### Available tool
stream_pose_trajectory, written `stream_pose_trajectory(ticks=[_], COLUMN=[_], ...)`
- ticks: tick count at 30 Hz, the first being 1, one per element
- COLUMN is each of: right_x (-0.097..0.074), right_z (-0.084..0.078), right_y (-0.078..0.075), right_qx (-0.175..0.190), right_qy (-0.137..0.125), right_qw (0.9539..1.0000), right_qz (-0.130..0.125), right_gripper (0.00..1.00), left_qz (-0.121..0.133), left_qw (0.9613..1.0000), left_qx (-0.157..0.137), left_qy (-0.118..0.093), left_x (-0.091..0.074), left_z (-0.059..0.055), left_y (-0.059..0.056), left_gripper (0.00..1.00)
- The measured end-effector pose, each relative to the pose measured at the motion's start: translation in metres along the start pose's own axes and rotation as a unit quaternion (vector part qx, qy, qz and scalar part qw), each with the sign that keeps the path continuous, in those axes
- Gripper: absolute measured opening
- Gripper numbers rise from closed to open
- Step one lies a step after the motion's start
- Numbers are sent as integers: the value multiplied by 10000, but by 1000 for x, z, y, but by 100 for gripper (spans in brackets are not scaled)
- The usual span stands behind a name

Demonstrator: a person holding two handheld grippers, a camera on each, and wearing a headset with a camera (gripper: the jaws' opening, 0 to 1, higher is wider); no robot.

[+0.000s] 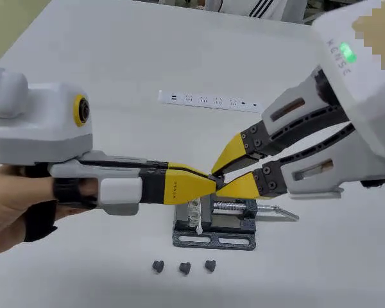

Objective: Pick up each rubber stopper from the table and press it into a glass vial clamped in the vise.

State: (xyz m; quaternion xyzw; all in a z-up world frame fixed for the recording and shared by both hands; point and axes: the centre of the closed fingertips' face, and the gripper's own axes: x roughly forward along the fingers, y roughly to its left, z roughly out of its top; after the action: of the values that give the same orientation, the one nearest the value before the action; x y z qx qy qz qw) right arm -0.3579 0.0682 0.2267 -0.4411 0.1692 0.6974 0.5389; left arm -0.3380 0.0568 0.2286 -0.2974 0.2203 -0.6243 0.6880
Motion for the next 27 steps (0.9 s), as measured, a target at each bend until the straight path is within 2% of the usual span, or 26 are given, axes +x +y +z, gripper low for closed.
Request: stream_pose_trajectory(ticks=[7, 19, 24, 26, 27], right_x=[-1, -5, -10, -13, -15], right_z=[1, 7, 10, 15, 16], right_y=[-2, -7, -10, -10, -14], right_qx=[-175, -53, 93, 298, 358], right_qy=[104, -119, -280, -536, -615], right_qw=[9998, 9995, 9986, 9970, 9958], right_qz=[-84, -302, -430, -473, -579], right_gripper=[4, 5, 8, 10, 10], left_qz=[9, -39, -94, -99, -114], left_qw=[9999, 9993, 9988, 9981, 9975], left_qx=[-96, -143, -187, -212, -232], left_qy=[-87, -338, -432, -567, -652], left_x=[-2, -6, -6, -8, -9], left_z=[1, 9, 11, 15, 17], left_y=[0, -4, -7, -7, -8], left_gripper=[4, 4, 4, 4, 4])
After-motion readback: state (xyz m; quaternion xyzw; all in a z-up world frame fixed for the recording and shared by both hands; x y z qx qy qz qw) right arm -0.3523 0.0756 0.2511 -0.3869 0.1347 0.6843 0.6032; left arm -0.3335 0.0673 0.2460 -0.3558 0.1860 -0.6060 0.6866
